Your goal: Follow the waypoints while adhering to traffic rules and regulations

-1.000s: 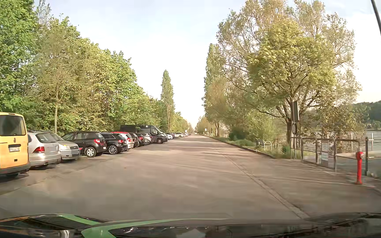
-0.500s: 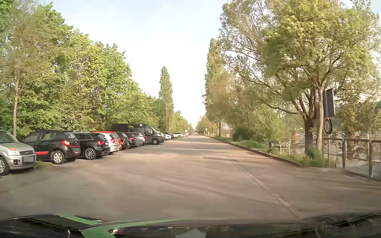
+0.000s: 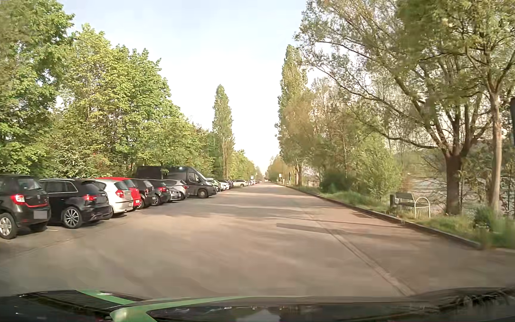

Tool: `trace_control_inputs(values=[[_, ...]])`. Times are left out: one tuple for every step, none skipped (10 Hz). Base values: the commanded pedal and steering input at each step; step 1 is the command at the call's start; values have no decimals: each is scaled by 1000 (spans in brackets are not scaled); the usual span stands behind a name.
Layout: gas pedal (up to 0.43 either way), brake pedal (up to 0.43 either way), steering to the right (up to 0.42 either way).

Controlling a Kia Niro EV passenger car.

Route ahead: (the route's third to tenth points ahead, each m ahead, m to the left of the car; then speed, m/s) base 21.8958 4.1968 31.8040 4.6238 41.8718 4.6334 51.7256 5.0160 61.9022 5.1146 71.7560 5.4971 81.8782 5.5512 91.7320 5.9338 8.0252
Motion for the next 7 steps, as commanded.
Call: trace_control_inputs(values=[[79, 0, -5], [79, 0, -4], [79, 0, -4], [79, 0, -4], [79, 0, -4], [79, 0, -4], [79, 0, -5]])
